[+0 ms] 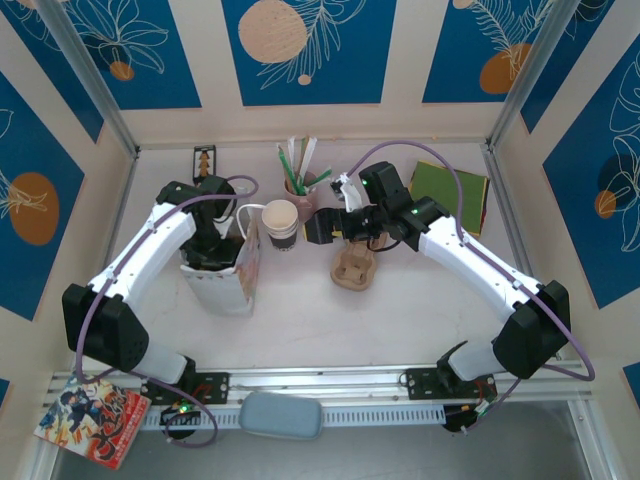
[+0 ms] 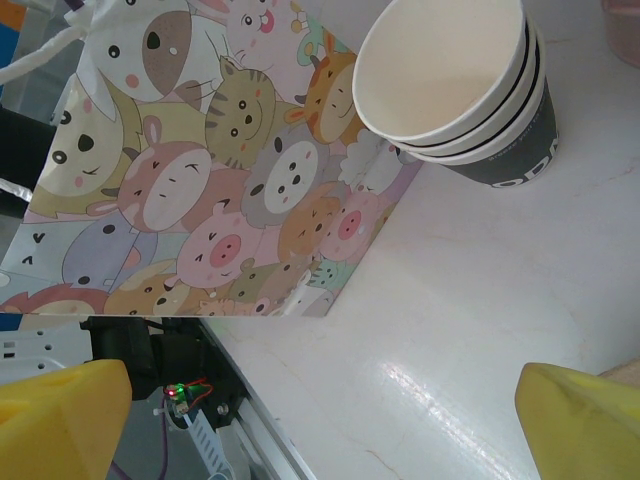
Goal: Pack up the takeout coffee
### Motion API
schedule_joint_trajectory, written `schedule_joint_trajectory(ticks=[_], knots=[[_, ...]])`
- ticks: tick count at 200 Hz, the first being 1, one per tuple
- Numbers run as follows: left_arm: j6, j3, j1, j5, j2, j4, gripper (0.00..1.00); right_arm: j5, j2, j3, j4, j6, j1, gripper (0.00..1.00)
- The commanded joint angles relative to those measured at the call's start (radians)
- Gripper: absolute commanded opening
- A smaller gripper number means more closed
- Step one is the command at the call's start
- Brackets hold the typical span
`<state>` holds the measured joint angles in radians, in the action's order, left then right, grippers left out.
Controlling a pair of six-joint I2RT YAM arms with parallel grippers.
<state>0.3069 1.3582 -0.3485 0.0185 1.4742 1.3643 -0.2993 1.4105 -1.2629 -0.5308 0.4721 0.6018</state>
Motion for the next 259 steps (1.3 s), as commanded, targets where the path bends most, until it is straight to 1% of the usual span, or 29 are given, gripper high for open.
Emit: schedule_joint_trajectory(ticks=[1,85,259], knots=[[-0.010,-0.005,0.013,0.014,-0.015,0.004,0.58,-0.008,0.001,-0.002,-0.005,-0.003,0.006,0.99],[-0.007,-0.007,0.014,0.012,-0.015,0.002,0.58,-0.008,0.002,-0.004,-0.005,-0.003,0.005,0.99],[-0.022,-0.018,0.014,0.048,-0.020,-0.014,0.58,-0.009,0.007,-0.007,-0.006,-0.003,0.006,0.99]])
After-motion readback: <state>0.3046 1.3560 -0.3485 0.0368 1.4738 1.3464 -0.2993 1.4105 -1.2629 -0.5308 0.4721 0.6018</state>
